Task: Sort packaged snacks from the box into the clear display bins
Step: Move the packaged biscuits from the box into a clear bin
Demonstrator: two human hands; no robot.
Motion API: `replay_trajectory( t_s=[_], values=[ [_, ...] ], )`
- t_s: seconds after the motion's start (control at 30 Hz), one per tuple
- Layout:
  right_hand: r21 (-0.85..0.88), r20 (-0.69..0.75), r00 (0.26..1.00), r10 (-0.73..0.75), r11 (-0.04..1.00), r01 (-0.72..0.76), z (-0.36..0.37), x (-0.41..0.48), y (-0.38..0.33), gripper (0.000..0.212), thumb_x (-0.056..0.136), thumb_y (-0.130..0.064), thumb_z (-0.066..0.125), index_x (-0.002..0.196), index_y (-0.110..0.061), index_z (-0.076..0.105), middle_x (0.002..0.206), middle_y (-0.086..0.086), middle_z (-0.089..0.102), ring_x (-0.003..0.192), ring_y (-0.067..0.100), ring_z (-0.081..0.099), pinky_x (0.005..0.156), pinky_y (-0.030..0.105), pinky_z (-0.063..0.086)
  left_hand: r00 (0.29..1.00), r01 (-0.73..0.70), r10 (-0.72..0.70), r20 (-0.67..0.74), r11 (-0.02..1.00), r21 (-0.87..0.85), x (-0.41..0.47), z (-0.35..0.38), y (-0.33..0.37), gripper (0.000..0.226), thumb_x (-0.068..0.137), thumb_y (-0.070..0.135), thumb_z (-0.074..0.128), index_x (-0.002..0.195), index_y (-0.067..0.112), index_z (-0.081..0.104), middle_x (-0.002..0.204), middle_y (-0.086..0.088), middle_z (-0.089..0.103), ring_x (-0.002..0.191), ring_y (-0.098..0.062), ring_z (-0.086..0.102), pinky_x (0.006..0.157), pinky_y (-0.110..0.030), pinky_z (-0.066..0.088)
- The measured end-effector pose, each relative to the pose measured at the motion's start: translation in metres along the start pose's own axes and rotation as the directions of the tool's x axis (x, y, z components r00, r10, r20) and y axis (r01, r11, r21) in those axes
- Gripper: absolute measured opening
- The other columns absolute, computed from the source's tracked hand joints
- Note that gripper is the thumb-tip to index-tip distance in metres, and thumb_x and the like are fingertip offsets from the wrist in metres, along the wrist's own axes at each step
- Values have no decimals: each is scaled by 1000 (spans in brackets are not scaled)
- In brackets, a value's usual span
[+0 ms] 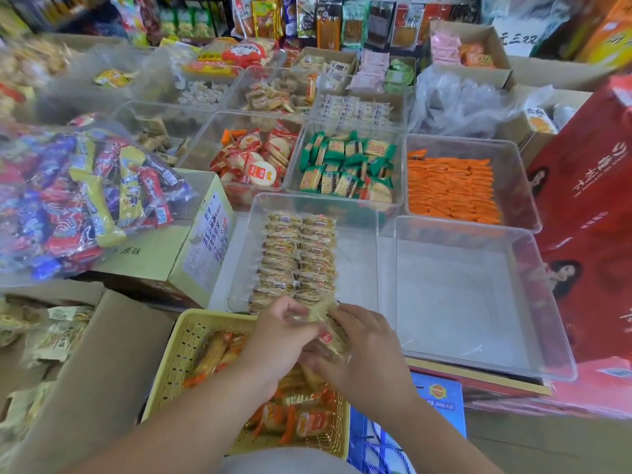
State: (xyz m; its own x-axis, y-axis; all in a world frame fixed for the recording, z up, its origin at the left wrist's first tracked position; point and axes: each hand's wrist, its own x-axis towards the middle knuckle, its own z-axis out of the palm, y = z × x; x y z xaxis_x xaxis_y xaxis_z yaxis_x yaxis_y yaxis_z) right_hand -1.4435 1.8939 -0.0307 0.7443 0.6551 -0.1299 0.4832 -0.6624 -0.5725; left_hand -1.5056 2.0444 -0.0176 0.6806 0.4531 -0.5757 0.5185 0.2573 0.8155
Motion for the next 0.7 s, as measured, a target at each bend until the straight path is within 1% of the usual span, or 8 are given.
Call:
replay_trajectory(
  t_s=[0.1,0.17,0.23,0.3,0.37,0.43,0.53,0.7],
  values=[
    [1,-66,995,-72,997,72,-2,15,9,30,89,-33,64,118,-24,65,111,-7,68,94,16,57,79,31,48,989,-127,107,97,965,228,12,7,0,22,84,36,83,94,39,64,87,-2,78,76,-19,77,68,-36,63],
    [56,-132,987,-86,994,94,-9,25,19,20,93,-17,62,110,-24,68,92,-6,70,74,11,54,65,27,42,958,-267,211,195,905,332,24,7,0,7,91,45,71,94,45,64,92,9,78,83,-12,75,79,-39,62],
    [80,-184,982,-52,995,67,-19,37,30,28,94,-12,64,118,-25,71,97,-4,74,78,12,61,65,25,45,928,-373,311,208,796,477,44,2,2,6,99,46,61,103,45,64,101,16,75,89,-6,71,82,-39,60],
    [123,-155,988,11,992,8,-29,51,41,35,95,-12,63,127,-26,69,111,-4,74,91,14,66,75,24,49,895,-441,331,299,564,698,67,-4,0,28,102,47,54,128,39,61,130,16,65,114,-6,62,95,-37,52],
    [94,-62,998,32,995,-26,-38,64,48,37,96,-13,61,129,-29,66,115,-5,72,98,18,66,81,27,49,851,-525,187,491,248,814,88,-4,-4,55,102,58,44,149,29,51,160,5,43,148,-18,36,121,-43,30],
    [9,76,997,16,1000,-17,-42,76,52,37,96,-14,57,126,-33,65,113,-7,72,100,18,64,80,28,48,787,-615,-16,617,63,786,102,-1,-4,82,94,79,26,155,27,43,169,6,26,159,-17,8,128,-53,2],
    [-143,270,963,30,990,9,-40,86,52,35,94,-17,49,119,-37,64,107,-8,70,95,18,62,79,33,51,757,-621,-228,612,37,783,118,5,1,118,69,102,11,156,29,41,171,6,19,159,-15,-7,121,-59,-16],
    [-354,394,918,50,930,101,-31,105,46,30,92,-16,46,113,-30,62,102,-2,66,96,23,61,79,40,54,763,-509,-439,475,46,859,136,-1,3,133,49,114,12,158,41,31,172,15,2,159,-18,-5,122,-65,-2]
  ],
)
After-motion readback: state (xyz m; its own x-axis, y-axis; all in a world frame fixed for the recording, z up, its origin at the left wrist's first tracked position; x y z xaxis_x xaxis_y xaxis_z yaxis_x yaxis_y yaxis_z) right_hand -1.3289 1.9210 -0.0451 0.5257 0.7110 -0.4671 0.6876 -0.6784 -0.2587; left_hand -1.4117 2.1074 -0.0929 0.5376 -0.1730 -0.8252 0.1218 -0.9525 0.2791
